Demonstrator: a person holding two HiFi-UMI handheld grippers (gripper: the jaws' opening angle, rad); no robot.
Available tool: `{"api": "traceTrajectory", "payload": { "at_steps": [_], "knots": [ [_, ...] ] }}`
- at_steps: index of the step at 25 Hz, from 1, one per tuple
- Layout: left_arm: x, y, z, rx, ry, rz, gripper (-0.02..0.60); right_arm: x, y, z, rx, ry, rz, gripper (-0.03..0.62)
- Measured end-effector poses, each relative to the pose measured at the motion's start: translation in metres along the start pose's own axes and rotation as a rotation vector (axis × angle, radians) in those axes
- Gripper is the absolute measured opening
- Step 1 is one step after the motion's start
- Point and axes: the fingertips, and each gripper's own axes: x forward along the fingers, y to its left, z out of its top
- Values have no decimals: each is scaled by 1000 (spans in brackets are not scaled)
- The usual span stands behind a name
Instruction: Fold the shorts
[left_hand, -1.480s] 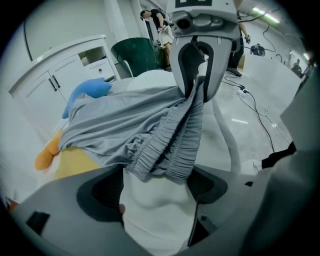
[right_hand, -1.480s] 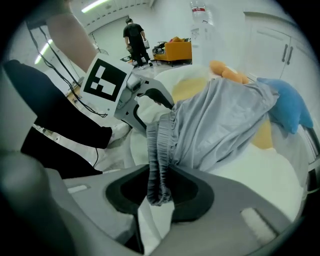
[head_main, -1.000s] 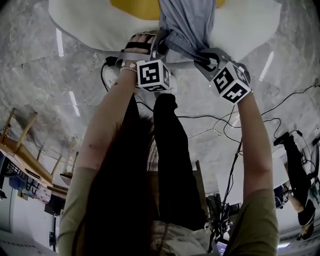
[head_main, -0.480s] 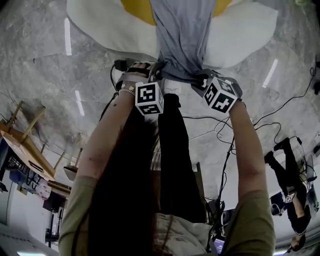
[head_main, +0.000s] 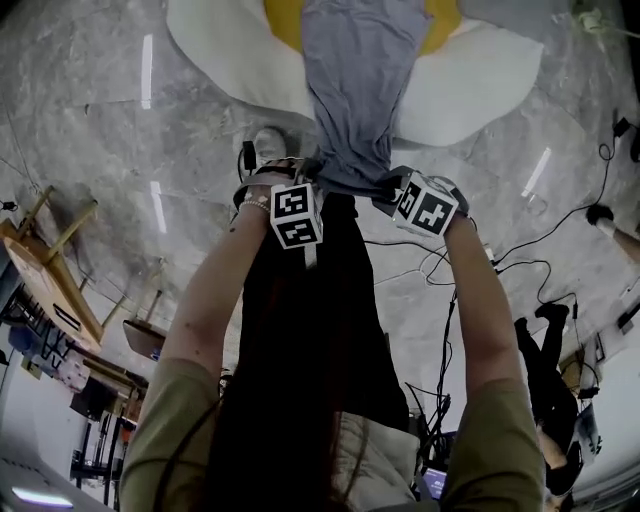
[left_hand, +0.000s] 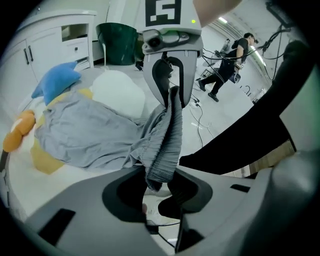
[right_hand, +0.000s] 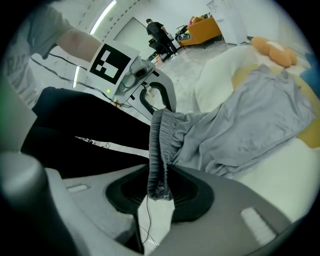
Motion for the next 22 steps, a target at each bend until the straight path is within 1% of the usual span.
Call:
{"api": "traceTrajectory", "payload": {
  "at_steps": [4,8,12,17,19,22],
  "knots": [
    [-22,40,12,8,-29,-4,127,-35,-29,26,36,-33,-8,110],
    [-42,109,22,9,-71,30,127,-77,-78,62,109,-126,-39,110],
    [-61,180,39,2,-109,66,127,-120,-132,97,155,-206,-110,110],
    [-75,255,55,44,-110,131,127,-157,-193,130,203,-264,-188,110],
    [-73,274,58,41,-104,144,127,-163,-209,137,219,-267,-205,110],
    [-62,296,62,28,-93,155,129,-165,-233,136,215,-224,-232,110]
  ]
}}
